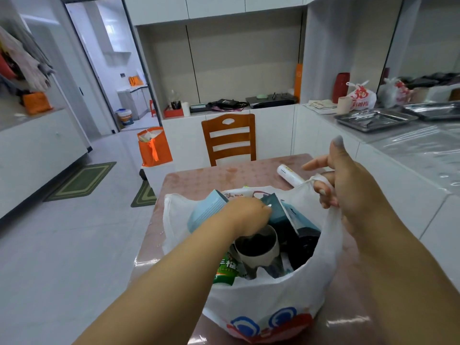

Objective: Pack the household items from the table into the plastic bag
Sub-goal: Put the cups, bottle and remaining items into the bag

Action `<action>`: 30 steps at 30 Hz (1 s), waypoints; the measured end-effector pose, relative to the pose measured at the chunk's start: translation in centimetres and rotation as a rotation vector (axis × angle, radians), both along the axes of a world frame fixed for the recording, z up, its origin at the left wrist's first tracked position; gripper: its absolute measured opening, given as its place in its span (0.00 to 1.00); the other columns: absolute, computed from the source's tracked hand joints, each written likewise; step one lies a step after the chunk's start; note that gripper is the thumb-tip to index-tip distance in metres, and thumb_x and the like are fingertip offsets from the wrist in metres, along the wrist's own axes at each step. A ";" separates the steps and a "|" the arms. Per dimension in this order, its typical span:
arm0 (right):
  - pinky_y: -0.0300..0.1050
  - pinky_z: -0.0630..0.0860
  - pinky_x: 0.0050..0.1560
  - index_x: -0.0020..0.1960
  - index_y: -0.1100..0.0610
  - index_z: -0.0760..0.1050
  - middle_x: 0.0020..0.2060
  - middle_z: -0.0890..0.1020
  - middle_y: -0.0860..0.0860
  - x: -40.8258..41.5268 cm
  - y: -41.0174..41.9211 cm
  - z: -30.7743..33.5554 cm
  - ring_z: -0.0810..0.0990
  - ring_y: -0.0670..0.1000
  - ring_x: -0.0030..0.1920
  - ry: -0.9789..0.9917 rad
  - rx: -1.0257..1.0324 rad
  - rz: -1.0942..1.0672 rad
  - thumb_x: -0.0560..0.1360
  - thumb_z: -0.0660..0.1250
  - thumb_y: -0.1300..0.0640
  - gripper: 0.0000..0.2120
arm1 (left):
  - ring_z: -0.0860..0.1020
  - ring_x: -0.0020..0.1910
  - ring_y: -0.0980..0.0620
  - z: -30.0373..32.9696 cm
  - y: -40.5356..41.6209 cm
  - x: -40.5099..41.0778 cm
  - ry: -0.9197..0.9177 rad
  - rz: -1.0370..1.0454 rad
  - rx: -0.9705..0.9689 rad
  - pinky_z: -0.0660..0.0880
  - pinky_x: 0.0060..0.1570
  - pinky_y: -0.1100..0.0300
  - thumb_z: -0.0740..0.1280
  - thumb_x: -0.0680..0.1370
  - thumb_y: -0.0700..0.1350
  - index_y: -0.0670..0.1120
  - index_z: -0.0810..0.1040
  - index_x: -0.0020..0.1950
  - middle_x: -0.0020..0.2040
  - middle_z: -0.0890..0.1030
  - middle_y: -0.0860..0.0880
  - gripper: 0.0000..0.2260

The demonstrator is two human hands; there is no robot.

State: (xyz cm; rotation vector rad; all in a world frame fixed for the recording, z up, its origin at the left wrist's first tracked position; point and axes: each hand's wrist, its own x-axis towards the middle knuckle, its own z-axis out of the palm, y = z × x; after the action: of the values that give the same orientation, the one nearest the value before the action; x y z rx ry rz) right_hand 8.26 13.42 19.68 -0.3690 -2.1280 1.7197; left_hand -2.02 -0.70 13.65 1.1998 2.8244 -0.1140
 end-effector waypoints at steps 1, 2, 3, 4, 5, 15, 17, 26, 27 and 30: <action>0.42 0.67 0.31 0.49 0.53 0.77 0.26 0.75 0.47 -0.1 0.1 0.1 0.68 0.46 0.24 0.012 -0.037 0.019 0.64 0.44 0.26 0.38 | 0.77 0.54 0.40 0.1 0.5 0.2 -0.037 -0.011 0.031 0.74 0.54 0.50 0.59 0.79 0.39 0.40 0.76 0.60 0.58 0.79 0.40 0.12; 0.42 0.67 0.30 0.49 0.54 0.77 0.23 0.75 0.46 -0.3 0.1 0.2 0.68 0.44 0.21 0.036 -0.079 0.049 0.64 0.45 0.26 0.38 | 0.76 0.56 0.40 0.0 1.0 0.5 -0.094 -0.009 0.069 0.72 0.55 0.50 0.58 0.80 0.39 0.41 0.74 0.62 0.60 0.78 0.39 0.12; 0.41 0.67 0.29 0.49 0.54 0.76 0.21 0.75 0.46 -0.6 0.1 0.4 0.67 0.42 0.20 0.068 -0.117 0.079 0.63 0.45 0.26 0.38 | 0.75 0.59 0.39 -0.2 1.5 0.9 -0.163 0.000 0.096 0.71 0.58 0.51 0.56 0.81 0.41 0.42 0.73 0.63 0.63 0.77 0.39 0.13; 0.41 0.67 0.29 0.50 0.54 0.76 0.20 0.75 0.46 -0.8 0.0 0.4 0.67 0.42 0.19 0.101 -0.145 0.099 0.63 0.46 0.26 0.38 | 0.73 0.63 0.39 -0.4 1.9 1.3 -0.250 0.043 0.128 0.68 0.60 0.50 0.53 0.82 0.45 0.44 0.72 0.65 0.66 0.74 0.40 0.15; 0.40 0.67 0.28 0.50 0.54 0.76 0.20 0.75 0.46 -1.1 -0.2 0.4 0.67 0.42 0.20 0.129 -0.165 0.109 0.63 0.46 0.26 0.38 | 0.70 0.66 0.40 -0.6 2.1 1.6 -0.357 0.114 0.168 0.65 0.63 0.49 0.50 0.82 0.49 0.46 0.71 0.67 0.69 0.72 0.41 0.18; 0.41 0.63 0.25 0.44 0.54 0.76 0.21 0.74 0.48 -2.3 0.5 -0.9 0.65 0.44 0.19 0.192 -0.297 0.053 0.74 0.46 0.31 0.31 | 0.73 0.41 0.62 2.4 -5.3 -1.6 -0.013 0.496 0.855 0.68 0.37 0.66 0.59 0.78 0.45 0.48 0.80 0.50 0.47 0.78 0.53 0.10; 0.39 0.62 0.23 0.44 0.53 0.77 0.21 0.74 0.47 -2.4 0.3 -0.9 0.65 0.43 0.18 0.191 -0.300 0.061 0.72 0.47 0.30 0.31 | 0.75 0.36 0.55 1.8 -6.6 -2.2 0.085 0.695 0.577 0.73 0.35 0.60 0.60 0.78 0.49 0.47 0.74 0.40 0.40 0.77 0.50 0.10; 0.35 0.63 0.23 0.40 0.49 0.77 0.22 0.74 0.46 -2.2 -0.6 -0.9 0.68 0.41 0.18 0.242 -0.286 -0.044 0.69 0.49 0.28 0.29 | 0.80 0.48 0.44 -2.7 -4.9 -2.8 0.050 0.663 0.216 0.79 0.45 0.50 0.58 0.80 0.55 0.44 0.72 0.58 0.51 0.82 0.44 0.17; 0.34 0.64 0.23 0.42 0.50 0.77 0.22 0.74 0.46 -2.1 -0.8 -0.7 0.68 0.41 0.19 0.228 -0.246 -0.037 0.70 0.49 0.28 0.29 | 0.80 0.48 0.44 -2.3 -5.0 -2.7 0.021 0.657 0.226 0.79 0.47 0.49 0.59 0.80 0.54 0.44 0.72 0.58 0.50 0.82 0.44 0.15; 0.40 0.69 0.31 0.49 0.54 0.75 0.29 0.77 0.49 -1.7 -1.4 0.2 0.75 0.46 0.28 0.102 0.165 -0.059 0.72 0.42 0.28 0.35 | 0.79 0.47 0.46 -0.1 -6.1 -2.4 -0.002 0.661 0.311 0.79 0.51 0.50 0.62 0.79 0.46 0.44 0.77 0.56 0.50 0.81 0.45 0.09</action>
State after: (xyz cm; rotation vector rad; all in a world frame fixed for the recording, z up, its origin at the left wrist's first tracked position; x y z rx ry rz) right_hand 6.54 12.03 19.84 -0.2882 -2.1448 1.4861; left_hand -4.41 -6.79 13.56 0.2307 3.1388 0.3709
